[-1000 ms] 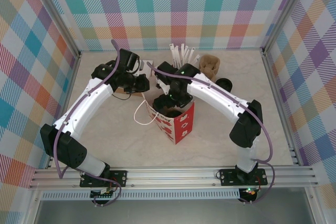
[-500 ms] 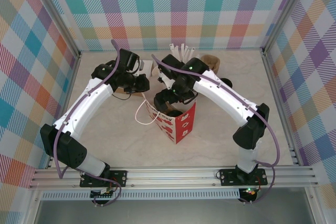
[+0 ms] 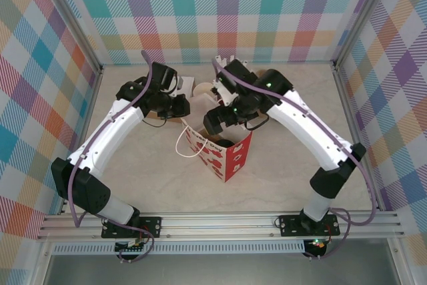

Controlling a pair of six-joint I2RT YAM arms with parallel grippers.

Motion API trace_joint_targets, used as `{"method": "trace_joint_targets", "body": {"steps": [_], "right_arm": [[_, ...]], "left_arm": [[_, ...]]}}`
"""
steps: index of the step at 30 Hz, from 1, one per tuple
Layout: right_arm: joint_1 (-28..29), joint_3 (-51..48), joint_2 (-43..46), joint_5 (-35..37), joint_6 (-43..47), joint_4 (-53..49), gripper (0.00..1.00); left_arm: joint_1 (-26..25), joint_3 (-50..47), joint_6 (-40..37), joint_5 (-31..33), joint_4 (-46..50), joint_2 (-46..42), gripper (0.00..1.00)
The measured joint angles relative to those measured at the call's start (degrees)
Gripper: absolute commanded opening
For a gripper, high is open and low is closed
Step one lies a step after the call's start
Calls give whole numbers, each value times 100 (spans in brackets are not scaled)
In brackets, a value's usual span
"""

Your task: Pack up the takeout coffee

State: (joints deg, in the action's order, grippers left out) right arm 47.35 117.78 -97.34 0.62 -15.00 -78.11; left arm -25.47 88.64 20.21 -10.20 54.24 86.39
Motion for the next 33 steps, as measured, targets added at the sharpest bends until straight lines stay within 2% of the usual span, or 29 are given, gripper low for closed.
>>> {"method": "trace_joint_targets", "body": {"steps": [12, 17, 23, 27, 33], "right_arm": [[-640, -111, 763, -195, -61, 55, 99], [-1196, -750, 1252, -354, -59, 199, 97], [-2142, -1989, 2048, -741, -68, 518, 96], [-2785, -2743, 2461, -1021, -81, 704, 95], [-3414, -3762, 2728, -1379, -81, 1104, 93]], "left_arm": [[0, 0, 0, -2, 0, 2, 17], [0, 0, 4, -2, 0, 2, 20], [0, 7, 17, 0, 0, 2, 22], [0, 13, 20, -2, 2, 2, 29], [0, 162, 90, -15, 90, 2, 45]]}}
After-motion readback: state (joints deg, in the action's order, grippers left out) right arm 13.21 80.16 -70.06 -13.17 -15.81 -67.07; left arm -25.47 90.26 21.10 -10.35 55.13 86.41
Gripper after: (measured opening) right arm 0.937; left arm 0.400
